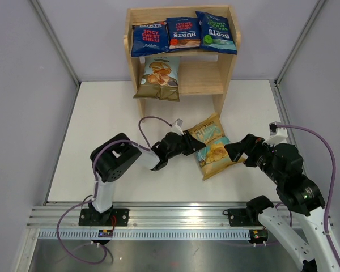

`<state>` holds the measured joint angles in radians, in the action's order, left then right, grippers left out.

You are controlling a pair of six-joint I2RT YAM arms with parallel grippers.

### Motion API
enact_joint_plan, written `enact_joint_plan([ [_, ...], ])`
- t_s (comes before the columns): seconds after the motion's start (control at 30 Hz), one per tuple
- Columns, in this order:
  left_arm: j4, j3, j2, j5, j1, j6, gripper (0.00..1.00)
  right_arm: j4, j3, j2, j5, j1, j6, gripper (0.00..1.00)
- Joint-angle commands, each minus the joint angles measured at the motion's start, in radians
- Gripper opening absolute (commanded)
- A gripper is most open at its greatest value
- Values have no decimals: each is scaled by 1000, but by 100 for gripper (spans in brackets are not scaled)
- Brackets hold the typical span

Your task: Place and organize the chips bags onto the shelf

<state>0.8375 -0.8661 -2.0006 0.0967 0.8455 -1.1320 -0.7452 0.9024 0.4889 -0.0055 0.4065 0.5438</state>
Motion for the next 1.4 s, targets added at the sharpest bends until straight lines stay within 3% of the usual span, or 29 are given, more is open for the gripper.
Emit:
enact_joint_plan([
  [0.0,51,79,106,-57,6,28,22,43,-6,13,-21,-1,-30,99],
  [0.57,19,366,658,-75,7,53,15,167,-140,28,-62,-1,110,99],
  [1.0,-371,349,1082,-330,9,210,17,308,-184,-85,-335,2,105,99],
  [1.1,-394,351,1155,-370,7,219,17,445,-250,-99,-418,-1,155,100],
  [1.23,-394,343,1238,-373,9,209,17,732,-382,-59,-513,0,397,100],
  [1.3,-393,345,1261,-374,7,193,17,890,-417,-12,-539,3,433,99],
  [1.37,-391,349,1293,-396,7,178,18,946,-427,19,-534,5,447,99],
])
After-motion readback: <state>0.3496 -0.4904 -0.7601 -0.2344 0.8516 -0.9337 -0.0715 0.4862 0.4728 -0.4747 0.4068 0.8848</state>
